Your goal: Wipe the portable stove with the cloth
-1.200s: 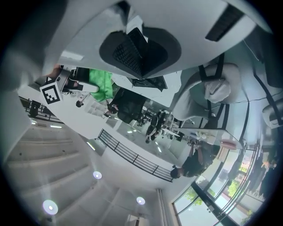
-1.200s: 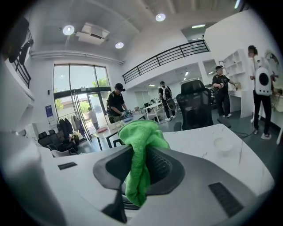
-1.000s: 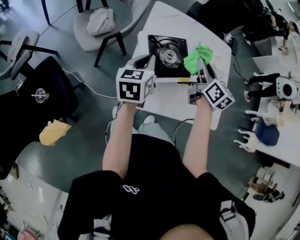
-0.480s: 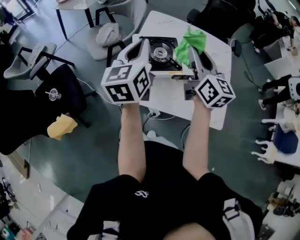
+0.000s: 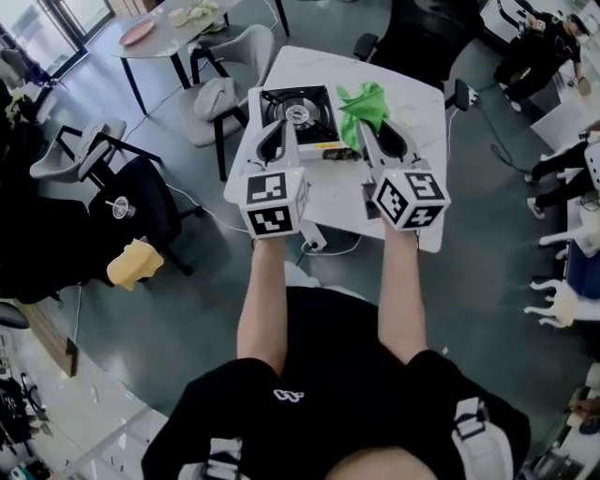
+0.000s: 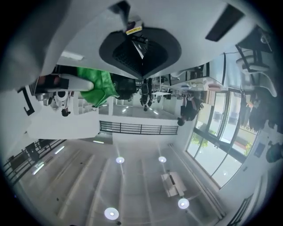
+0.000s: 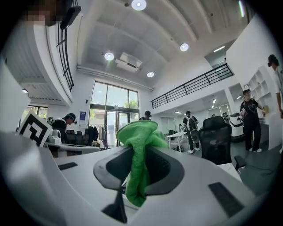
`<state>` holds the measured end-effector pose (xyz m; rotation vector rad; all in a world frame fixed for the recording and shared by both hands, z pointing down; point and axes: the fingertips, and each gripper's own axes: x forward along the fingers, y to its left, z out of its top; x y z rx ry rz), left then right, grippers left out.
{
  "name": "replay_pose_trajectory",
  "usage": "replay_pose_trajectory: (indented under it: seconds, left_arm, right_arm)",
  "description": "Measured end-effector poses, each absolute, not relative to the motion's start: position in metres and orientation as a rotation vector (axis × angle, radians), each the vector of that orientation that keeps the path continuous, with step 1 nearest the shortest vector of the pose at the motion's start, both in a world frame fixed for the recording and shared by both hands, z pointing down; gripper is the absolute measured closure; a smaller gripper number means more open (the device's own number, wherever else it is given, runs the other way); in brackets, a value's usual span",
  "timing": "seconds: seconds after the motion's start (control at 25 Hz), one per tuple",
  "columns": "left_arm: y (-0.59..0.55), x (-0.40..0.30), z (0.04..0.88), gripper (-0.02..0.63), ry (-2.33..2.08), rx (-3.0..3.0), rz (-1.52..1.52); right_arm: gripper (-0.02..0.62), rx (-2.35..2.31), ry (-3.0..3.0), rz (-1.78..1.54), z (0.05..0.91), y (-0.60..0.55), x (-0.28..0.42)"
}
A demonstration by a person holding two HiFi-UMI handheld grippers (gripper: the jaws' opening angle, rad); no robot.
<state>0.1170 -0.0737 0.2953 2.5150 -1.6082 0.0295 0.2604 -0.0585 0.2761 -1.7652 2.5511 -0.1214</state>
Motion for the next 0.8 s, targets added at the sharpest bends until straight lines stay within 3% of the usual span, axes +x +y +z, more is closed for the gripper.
replay_pose_trajectory:
  seconds: [0.8]
  left_arm:
    - [-0.055,0.165,0.319,0.611,-1.534,2.609,0.164]
  right_arm:
    - [0.531,-1.743,2.469,-0.287,0.314,-0.040,0.301]
